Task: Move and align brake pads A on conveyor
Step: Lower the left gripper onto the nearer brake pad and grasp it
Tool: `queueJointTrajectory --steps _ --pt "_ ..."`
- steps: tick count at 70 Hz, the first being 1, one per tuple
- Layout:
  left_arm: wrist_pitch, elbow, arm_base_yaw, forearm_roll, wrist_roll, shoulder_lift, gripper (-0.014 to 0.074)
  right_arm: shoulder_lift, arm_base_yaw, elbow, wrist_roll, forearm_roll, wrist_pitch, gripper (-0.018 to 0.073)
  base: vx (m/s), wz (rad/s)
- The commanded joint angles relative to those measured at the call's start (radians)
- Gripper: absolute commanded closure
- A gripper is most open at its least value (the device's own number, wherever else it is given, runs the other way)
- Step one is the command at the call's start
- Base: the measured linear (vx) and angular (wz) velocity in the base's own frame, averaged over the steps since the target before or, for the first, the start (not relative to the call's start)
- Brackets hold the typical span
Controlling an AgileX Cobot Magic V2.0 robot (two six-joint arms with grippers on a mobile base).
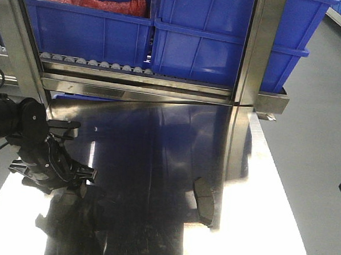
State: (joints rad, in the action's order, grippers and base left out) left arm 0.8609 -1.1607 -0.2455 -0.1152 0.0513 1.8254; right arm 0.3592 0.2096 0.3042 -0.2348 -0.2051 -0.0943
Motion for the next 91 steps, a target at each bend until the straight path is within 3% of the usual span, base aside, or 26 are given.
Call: queueJointTrajectory --steps 1,17,25,32,50,72,91 --pt "-0.017 -0.029 -0.004 -0.011 0.009 -0.036 0.0074 0.006 0.001 0.027 0.0 -0.005 0.077 0.0072 0.0 0.0" --pt "-0.014 -0.029 -0.004 -0.011 0.009 -0.015 0.0074 0.006 0.001 0.027 0.0 -0.005 0.077 0.0072 0.0 0.0" --pt "-0.015 -0.029 -0.004 -0.011 0.009 -0.013 0.0117 0.006 0.001 0.027 0.0 -0.005 0.077 0.0072 0.0 0.0" --pt "-0.015 -0.029 -0.004 -0.011 0.009 -0.013 0.022 0.006 0.001 0.027 0.0 -0.005 0.077 0.0072 0.0 0.0" --pt "-0.001 -0.029 -0.024 -0.011 -0.044 -0.013 0.0606 0.006 0.001 0.027 0.0 -0.005 0.077 0.0072 0.0 0.0" --pt "-0.004 -0.028 -0.024 0.011 -0.036 -0.096 0.0604 0.006 0.001 0.027 0.0 -0.005 0.077 0.0072 0.0 0.0" --pt "-0.182 0.092 -0.024 0.017 -0.033 -0.371 0.0603 0.006 0.001 0.027 0.0 -0.005 0.077 0.0072 0.0 0.0"
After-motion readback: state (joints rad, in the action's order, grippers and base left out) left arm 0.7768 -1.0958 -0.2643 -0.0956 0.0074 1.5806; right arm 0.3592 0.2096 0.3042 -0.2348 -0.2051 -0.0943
